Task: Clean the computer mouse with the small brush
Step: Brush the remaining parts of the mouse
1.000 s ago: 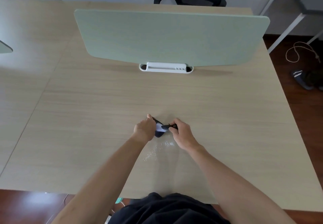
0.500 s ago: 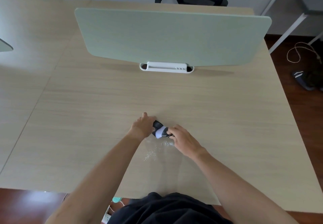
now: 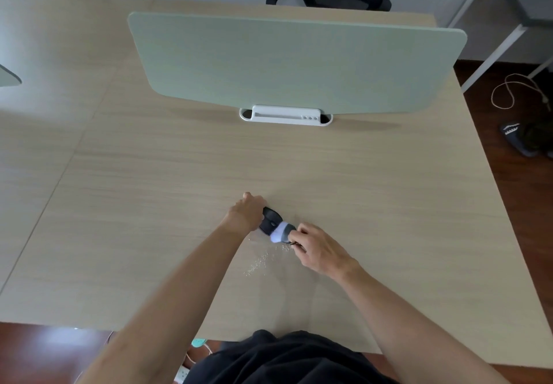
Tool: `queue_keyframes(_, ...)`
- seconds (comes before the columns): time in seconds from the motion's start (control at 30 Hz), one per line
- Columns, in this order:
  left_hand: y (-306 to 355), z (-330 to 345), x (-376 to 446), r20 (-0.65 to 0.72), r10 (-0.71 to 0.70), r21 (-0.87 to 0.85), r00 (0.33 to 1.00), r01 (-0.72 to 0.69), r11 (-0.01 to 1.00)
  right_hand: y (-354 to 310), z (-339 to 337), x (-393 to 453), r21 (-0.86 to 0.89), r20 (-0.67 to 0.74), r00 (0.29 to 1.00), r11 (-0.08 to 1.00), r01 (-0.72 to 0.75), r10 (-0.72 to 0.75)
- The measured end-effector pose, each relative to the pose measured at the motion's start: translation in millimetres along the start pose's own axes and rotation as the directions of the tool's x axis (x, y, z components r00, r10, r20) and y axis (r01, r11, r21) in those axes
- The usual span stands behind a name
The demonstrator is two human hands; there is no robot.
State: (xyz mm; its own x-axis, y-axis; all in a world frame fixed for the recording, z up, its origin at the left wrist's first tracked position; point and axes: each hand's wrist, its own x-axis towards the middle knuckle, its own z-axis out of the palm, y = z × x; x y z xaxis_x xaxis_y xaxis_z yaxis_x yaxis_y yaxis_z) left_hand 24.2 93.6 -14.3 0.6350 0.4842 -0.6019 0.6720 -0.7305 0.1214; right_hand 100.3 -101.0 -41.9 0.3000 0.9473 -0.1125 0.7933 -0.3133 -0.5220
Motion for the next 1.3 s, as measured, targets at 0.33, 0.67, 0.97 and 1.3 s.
queue_keyframes(0.33,4,-3,2,0.025,-0.004,0.072,1.000,0.002,0.997,-16,-5,21,0.076,-0.041,0.997,0.995,0.064,-0.061)
queue_keyframes(0.67,3,-4,-4,0.047,-0.047,0.002,0.998,0.047,0.999,3,-14,3,0.072,-0.065,0.997,0.996,0.049,-0.044)
queue_keyframes(0.97,-2,-12,-16,0.073,-0.088,-0.091,0.993,0.094,0.991,11,-15,5,0.046,0.024,1.000,0.999,-0.017,0.016)
queue_keyframes(1.3,-7,-10,-18,0.068,-0.117,-0.154,0.991,0.127,0.980,-30,-9,30,0.032,0.064,0.994,0.996,0.083,-0.085)
